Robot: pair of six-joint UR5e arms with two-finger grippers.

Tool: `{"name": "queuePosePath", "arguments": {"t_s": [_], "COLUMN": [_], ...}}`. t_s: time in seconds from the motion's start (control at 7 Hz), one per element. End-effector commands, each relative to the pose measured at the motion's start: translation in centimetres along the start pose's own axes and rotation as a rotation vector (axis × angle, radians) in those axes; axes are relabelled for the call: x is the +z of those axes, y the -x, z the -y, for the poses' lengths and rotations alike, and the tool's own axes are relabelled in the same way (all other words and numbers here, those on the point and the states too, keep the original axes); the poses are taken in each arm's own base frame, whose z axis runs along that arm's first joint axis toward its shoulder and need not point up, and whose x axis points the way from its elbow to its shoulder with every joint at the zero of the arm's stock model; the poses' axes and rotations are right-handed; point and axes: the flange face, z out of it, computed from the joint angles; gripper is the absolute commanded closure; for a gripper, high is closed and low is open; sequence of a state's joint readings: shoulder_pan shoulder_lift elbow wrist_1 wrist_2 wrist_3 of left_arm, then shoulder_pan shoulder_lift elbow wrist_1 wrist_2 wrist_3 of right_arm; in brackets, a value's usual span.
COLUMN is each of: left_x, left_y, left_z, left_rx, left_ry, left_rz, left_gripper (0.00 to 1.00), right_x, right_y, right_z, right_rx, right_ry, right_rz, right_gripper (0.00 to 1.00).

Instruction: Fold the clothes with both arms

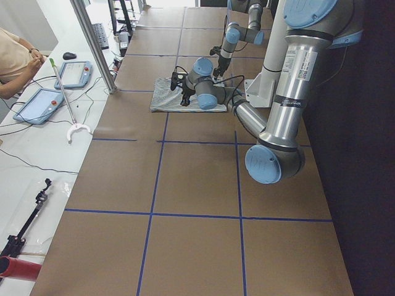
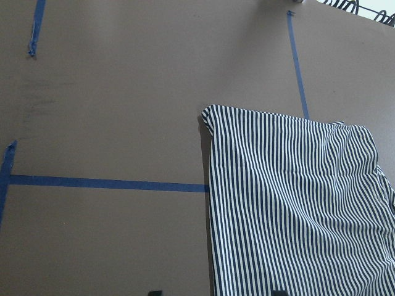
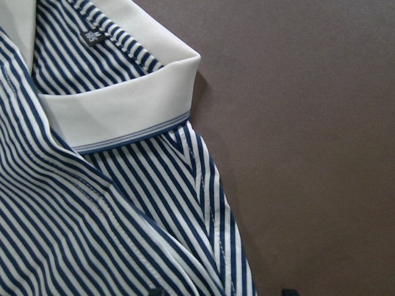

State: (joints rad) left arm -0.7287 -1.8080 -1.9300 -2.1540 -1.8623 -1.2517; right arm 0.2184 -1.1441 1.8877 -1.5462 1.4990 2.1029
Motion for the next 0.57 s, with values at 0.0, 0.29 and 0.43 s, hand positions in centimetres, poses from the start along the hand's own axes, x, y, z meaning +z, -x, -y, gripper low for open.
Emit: {"name": "queuePosePath", "arguments": {"t_s": [0.0, 0.29, 0.43], "left_x": [-0.26, -0.73, -0.77], "left_y": [-0.03, -0.27, -0.23], "left_z": [-0.08, -0.05, -0.08], "left_rx": [0.001, 0.003, 0.003], "left_ry": [-0.001, -0.005, -0.005], "left_rz": [-0.003, -0.011, -0.010], "left_gripper": [0.33, 0.33, 0.33], "right_x": [0.25, 0.27, 0.36], "right_y": [-0.24, -0.30, -0.39], "right_z": [-0.06, -0.22, -0.40], "right_rx": [-0.002, -0.004, -0.008], "right_ry": [0.001, 0.001, 0.002], "right_rz": [-0.007, -0.007, -0.009], "right_gripper": [0.43, 0.45, 0.45]}}
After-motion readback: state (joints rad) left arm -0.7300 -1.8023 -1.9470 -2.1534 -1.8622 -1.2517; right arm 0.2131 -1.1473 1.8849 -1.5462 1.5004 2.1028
